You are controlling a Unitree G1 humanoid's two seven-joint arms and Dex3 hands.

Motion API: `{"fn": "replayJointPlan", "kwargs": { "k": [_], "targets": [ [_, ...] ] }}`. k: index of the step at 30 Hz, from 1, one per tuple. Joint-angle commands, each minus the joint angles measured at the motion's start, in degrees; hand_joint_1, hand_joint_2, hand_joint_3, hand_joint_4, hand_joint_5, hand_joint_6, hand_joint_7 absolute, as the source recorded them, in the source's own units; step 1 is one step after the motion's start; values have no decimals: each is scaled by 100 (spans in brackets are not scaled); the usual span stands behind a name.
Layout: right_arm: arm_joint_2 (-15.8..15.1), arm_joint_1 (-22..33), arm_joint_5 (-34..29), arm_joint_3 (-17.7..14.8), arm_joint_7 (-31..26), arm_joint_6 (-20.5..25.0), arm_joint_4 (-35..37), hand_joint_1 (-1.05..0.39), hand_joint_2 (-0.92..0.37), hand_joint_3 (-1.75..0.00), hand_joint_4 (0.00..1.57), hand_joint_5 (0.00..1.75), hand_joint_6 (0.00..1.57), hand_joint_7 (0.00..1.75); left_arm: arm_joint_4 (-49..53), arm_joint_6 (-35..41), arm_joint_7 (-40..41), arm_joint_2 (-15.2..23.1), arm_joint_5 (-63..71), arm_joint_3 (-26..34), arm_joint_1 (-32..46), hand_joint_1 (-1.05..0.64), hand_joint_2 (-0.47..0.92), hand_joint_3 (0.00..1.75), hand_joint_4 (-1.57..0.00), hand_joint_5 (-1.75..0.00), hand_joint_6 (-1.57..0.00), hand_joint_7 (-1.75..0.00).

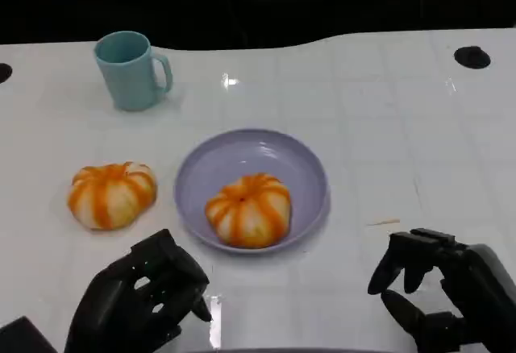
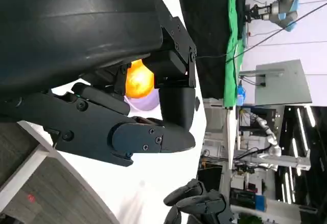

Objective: Grasp the bread from the table and place it into the plate.

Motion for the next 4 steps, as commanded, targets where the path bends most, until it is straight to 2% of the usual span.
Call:
{"fn": "replayJointPlan", "kwargs": {
  "k": [1, 4],
  "targets": [
    [-52, -54, -70, -49, -133, -114, 152, -14, -27, -126, 78, 173, 75, 137, 60, -17, -11, 86, -22, 69, -12, -58, 92, 29, -62, -175, -61, -141],
    [-44, -79, -163, -37, -197, -127, 192, -16, -27, -127, 79, 173, 77, 138, 110, -39, -27, 108, -16, 83, -35, -59, 92, 29, -62, -175, -61, -142]
  ]
}}
